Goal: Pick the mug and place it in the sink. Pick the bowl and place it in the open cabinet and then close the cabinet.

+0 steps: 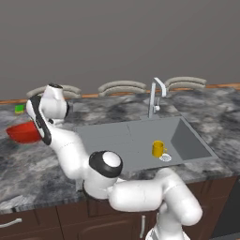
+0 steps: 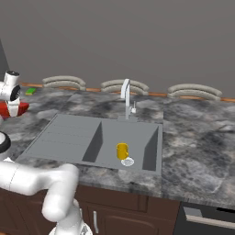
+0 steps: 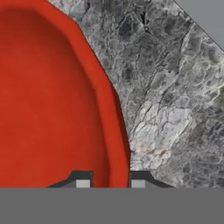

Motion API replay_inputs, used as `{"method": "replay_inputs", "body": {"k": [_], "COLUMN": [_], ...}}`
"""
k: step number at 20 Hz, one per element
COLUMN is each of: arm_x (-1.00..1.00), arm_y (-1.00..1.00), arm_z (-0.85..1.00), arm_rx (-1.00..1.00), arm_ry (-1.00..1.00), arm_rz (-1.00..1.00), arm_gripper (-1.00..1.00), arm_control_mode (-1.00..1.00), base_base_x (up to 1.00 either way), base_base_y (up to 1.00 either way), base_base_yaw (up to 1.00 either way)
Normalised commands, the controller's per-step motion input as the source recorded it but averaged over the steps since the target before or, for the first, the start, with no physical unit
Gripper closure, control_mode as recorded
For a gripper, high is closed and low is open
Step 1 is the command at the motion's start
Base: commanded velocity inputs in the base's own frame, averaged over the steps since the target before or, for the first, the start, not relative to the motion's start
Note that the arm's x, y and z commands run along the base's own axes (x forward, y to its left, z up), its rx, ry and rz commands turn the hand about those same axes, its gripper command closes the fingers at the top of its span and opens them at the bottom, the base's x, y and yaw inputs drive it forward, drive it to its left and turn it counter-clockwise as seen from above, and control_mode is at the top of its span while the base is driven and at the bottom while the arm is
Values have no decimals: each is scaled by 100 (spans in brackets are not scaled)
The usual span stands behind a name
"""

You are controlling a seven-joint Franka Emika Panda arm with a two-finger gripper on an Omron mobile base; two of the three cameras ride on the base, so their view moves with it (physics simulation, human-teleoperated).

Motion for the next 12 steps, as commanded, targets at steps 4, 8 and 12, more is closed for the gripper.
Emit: {"method": "replay_inputs", "body": {"k": [4, 8, 12], "arm_x": [-79, -100, -100], "arm_y": [-91, -66, -55], "arm_z": [0, 24, 86], "arm_rx": [0, -2, -8], "arm_ry": [-1, -23, -28], "arm_rz": [-51, -30, -16], "arm_gripper": [100, 100, 100], "arm_control_mode": [-100, -100, -100], "base_base_x": [0, 0, 0], "base_base_y": [0, 0, 0], "base_base_yaw": [0, 0, 0]}}
